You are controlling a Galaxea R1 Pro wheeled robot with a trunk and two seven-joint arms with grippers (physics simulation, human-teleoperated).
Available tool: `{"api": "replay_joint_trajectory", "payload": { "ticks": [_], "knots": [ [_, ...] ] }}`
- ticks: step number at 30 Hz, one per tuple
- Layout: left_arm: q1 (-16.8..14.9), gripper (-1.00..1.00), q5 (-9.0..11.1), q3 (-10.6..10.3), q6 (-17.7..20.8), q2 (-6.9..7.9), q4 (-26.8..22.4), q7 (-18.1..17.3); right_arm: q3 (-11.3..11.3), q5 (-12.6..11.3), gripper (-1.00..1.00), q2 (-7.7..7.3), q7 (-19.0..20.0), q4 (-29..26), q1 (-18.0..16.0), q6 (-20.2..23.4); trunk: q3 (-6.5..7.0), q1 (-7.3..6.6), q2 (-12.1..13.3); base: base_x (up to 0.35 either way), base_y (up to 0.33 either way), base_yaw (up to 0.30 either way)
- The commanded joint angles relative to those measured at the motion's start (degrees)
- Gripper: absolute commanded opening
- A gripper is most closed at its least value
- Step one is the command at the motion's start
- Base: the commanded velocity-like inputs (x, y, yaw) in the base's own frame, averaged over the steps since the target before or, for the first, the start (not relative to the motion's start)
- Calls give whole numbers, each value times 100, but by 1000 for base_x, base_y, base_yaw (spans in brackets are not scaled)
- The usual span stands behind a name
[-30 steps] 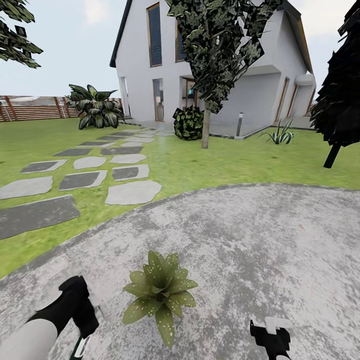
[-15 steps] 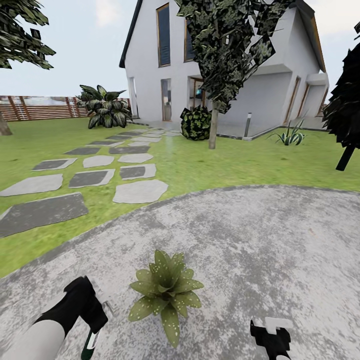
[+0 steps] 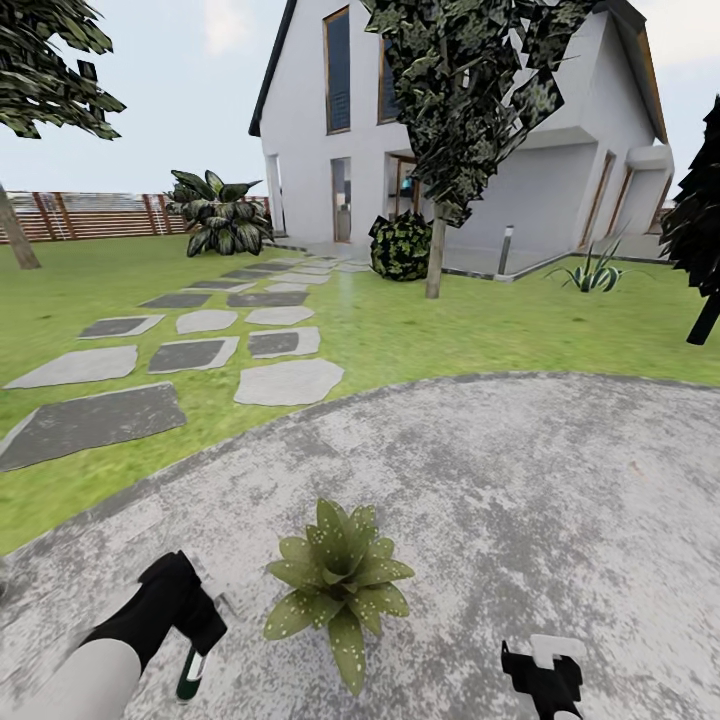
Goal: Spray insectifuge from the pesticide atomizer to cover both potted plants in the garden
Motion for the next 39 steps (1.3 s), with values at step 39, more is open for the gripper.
{"api": "replay_joint_trajectory", "payload": {
  "ticks": [39],
  "knots": [
    [-4,-100,121,557,21,65,-45,-18,59,-68,100,31,-20,8,-3,-29,-6,-1,-2,-117,-196,238]
  ]
}}
